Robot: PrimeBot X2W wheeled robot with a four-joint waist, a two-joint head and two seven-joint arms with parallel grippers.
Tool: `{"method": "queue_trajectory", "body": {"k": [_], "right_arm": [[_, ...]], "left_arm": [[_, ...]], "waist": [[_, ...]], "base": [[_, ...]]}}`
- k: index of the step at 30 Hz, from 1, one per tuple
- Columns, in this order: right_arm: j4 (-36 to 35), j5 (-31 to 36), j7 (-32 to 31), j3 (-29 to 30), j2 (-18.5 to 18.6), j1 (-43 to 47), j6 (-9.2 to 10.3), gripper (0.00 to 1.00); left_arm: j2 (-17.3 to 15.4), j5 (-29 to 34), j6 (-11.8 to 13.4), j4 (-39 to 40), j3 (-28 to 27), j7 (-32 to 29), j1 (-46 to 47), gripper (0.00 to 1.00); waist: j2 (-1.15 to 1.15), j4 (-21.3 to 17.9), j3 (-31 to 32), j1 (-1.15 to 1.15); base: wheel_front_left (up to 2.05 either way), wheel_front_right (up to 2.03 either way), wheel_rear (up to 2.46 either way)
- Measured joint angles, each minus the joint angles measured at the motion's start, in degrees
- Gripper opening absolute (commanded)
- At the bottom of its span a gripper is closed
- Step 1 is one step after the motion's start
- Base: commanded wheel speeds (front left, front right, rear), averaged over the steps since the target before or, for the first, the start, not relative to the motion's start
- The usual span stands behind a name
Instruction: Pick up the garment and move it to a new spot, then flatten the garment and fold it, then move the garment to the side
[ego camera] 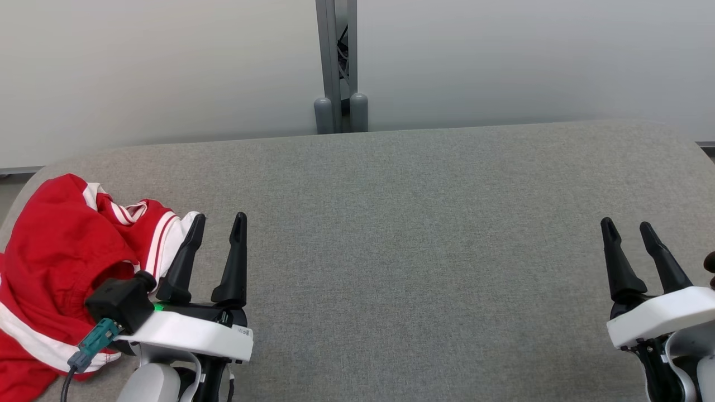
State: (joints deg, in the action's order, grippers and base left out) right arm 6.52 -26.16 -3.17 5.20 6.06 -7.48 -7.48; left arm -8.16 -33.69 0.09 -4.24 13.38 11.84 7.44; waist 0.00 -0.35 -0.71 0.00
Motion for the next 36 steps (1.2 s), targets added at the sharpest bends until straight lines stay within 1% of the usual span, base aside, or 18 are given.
{"method": "queue_trajectory", "body": {"k": [5, 16, 18, 27, 36], "right_arm": [[1.4, 3.2, 1.7, -0.7, -0.9, 0.4, -0.01, 1.0], [2.6, 9.1, 5.0, -3.4, -1.8, 1.1, -0.01, 1.0], [2.6, 9.6, 5.4, -4.0, -1.9, 1.3, -0.01, 1.0], [1.9, 12.3, 7.5, -5.2, -2.4, 2.3, -0.01, 1.0], [0.4, 14.1, 9.3, -4.7, -2.9, 3.4, -0.01, 1.0]], "left_arm": [[-0.2, 2.5, 1.1, -1.2, -0.5, -1.0, 0.0, 1.0], [0.2, 5.5, 3.1, -2.8, -2.3, -2.8, -0.4, 1.0], [0.4, 5.6, 3.5, -3.3, -2.6, -3.0, -0.5, 1.0], [-0.1, 9.8, 4.5, -4.9, -2.9, -3.3, -0.5, 1.0], [1.0, 10.6, 5.8, -5.2, -3.9, -4.9, -0.5, 1.0]], "waist": [[0.0, -0.1, 0.1, 0.0], [0.0, -0.1, 0.5, 0.0], [0.0, 0.0, 0.4, 0.0], [0.0, 0.1, 0.3, 0.0], [0.0, 0.0, 0.2, 0.0]], "base": [[0.0, 0.0, 0.0], [0.0, 0.0, 0.0], [0.0, 0.0, 0.0], [0.0, 0.0, 0.0], [0.0, 0.0, 0.0]]}}
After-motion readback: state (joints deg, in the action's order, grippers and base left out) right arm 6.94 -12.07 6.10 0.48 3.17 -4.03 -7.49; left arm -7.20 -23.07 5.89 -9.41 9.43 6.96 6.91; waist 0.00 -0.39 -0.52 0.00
